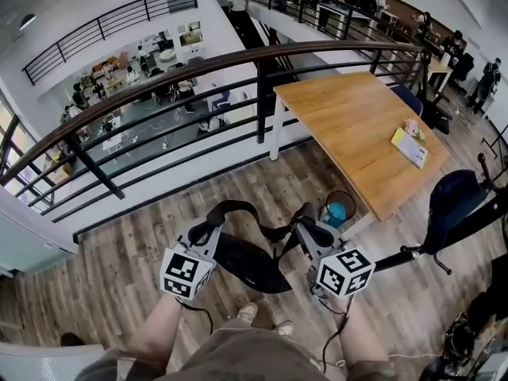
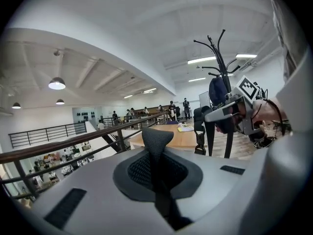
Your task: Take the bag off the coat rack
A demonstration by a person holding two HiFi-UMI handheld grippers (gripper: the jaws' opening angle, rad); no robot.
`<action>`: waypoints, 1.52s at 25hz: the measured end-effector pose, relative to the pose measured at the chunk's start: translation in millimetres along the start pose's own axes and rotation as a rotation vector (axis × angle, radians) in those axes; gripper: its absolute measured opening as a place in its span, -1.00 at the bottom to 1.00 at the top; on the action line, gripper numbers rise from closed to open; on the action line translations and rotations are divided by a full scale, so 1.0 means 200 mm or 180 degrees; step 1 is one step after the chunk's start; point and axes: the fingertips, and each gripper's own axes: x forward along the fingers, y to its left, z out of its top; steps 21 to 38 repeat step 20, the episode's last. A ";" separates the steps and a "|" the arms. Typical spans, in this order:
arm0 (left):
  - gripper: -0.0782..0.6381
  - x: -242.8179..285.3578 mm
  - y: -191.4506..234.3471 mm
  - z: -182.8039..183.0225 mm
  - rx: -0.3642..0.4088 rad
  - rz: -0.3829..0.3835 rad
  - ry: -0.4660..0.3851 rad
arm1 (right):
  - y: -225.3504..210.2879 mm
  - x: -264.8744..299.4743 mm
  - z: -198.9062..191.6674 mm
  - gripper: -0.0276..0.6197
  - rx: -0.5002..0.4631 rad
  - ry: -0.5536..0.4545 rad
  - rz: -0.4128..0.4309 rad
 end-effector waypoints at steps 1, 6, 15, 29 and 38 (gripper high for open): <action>-0.74 0.00 -0.01 -0.03 -0.0022 -0.0001 0.0037 | 0.00 0.00 -0.02 -0.82 0.0019 0.0027 -0.0007; -0.74 -0.01 -0.02 -0.13 -0.0069 -0.0016 0.0160 | 0.00 0.02 -0.10 -0.82 -0.0018 0.0146 -0.0038; -0.74 0.00 -0.05 -0.13 -0.0190 -0.0043 0.0177 | 0.00 -0.02 -0.10 -0.82 -0.0002 0.0168 -0.0036; -0.74 0.00 -0.07 -0.11 -0.0223 -0.0052 0.0166 | -0.02 -0.06 -0.09 -0.82 0.0031 0.0136 -0.0068; -0.74 0.00 -0.07 -0.11 -0.0223 -0.0052 0.0166 | -0.02 -0.06 -0.09 -0.82 0.0031 0.0136 -0.0068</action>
